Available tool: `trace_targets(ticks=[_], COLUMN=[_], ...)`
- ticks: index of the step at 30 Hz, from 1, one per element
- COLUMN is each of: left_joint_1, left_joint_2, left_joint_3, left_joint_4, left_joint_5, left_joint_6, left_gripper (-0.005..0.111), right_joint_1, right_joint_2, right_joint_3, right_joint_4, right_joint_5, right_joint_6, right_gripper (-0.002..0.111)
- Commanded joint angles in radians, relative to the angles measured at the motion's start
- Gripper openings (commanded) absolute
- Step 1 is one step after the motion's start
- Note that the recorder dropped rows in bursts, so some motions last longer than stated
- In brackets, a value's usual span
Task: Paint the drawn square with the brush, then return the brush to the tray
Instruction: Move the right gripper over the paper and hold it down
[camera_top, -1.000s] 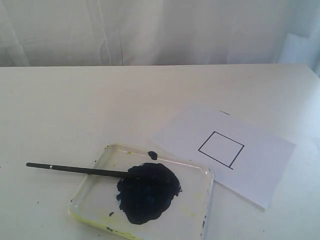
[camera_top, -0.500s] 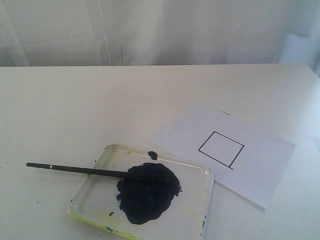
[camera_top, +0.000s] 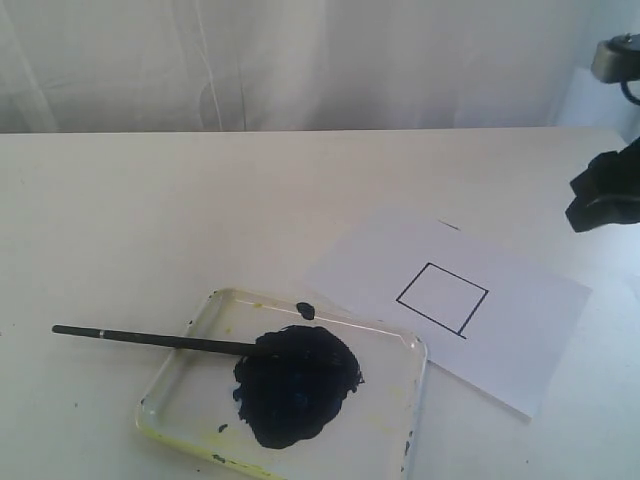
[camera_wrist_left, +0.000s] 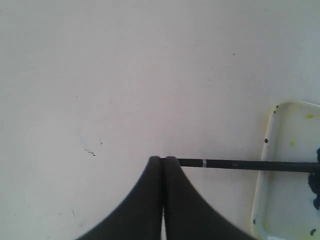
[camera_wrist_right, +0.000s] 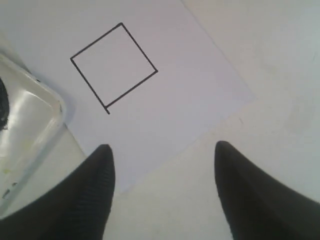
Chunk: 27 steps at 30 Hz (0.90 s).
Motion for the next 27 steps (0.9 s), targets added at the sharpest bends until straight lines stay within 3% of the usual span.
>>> trace_targets(ticks=[1,12,18,23,27], left_joint_1=[-0.005,-0.005,-0.005,-0.005,-0.005], left_joint_2=[0.038,0.1,0.109,0.109,0.109], left_joint_3=[-0.011,-0.01,-0.01,-0.01,-0.01], left_joint_4=[-0.09,-0.102,-0.102,-0.102,-0.102], left_joint_5=[0.027,0.012,0.028,0.028,0.037], left_joint_6=[0.117,0.244,0.311,0.311,0.312], left_gripper=[0.0,0.0,0.0,0.0,0.0], right_joint_1=[-0.003,0.008,0.008,0.017,0.049], right_joint_2=[0.078,0.261,0.353,0.402,0.411], right_joint_3=[-0.007,-0.007,-0.007,-0.003,-0.003], right_joint_4=[0.013,0.071,0.071,0.05,0.05], right_joint_5=[-0.095,-0.137,-0.169,-0.183,-0.181], right_joint_6=[-0.23,-0.496,-0.526,-0.548,-0.533], right_gripper=[0.056,0.056,0.057,0.067,0.067])
